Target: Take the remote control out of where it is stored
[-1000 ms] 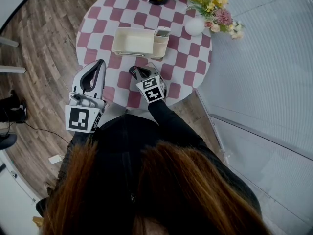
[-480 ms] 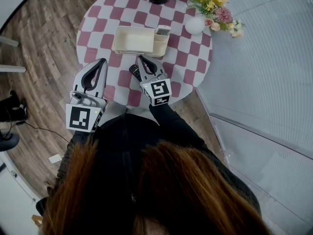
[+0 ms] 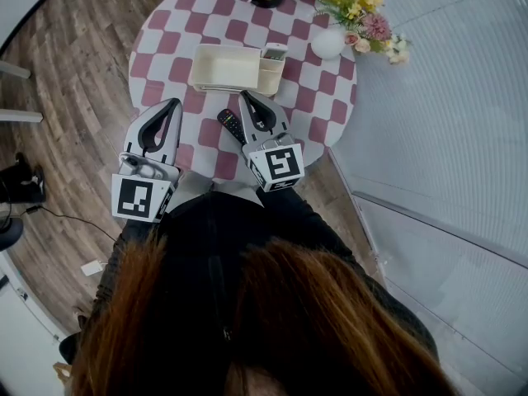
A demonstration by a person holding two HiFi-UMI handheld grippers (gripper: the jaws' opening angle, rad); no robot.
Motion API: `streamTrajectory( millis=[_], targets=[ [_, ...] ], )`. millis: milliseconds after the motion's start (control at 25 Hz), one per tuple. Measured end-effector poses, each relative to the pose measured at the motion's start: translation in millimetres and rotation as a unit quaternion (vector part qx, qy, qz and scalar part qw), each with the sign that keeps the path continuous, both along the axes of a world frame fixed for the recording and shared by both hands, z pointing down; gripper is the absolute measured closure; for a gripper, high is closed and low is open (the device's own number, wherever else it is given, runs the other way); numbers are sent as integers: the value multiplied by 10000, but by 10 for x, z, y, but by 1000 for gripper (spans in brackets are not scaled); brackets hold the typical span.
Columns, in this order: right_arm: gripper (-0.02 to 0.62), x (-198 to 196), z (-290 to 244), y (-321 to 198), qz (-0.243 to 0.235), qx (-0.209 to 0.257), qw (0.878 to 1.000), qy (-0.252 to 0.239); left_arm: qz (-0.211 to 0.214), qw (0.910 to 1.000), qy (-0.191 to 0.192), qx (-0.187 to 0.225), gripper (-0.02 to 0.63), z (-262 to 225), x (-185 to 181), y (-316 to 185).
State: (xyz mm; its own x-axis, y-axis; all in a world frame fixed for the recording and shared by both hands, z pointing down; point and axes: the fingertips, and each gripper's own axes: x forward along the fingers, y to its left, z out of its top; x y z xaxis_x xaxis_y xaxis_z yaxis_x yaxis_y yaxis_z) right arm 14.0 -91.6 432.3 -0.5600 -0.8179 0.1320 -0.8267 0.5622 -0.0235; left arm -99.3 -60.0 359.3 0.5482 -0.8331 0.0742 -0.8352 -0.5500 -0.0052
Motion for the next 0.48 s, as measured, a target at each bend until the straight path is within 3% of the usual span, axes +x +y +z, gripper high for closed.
streamTrajectory(
  millis=[480],
  targets=[
    [580,163,-444,172,73,188,9997,-120,-49,9998,-168,48,597,-6,-17,-37]
  ],
)
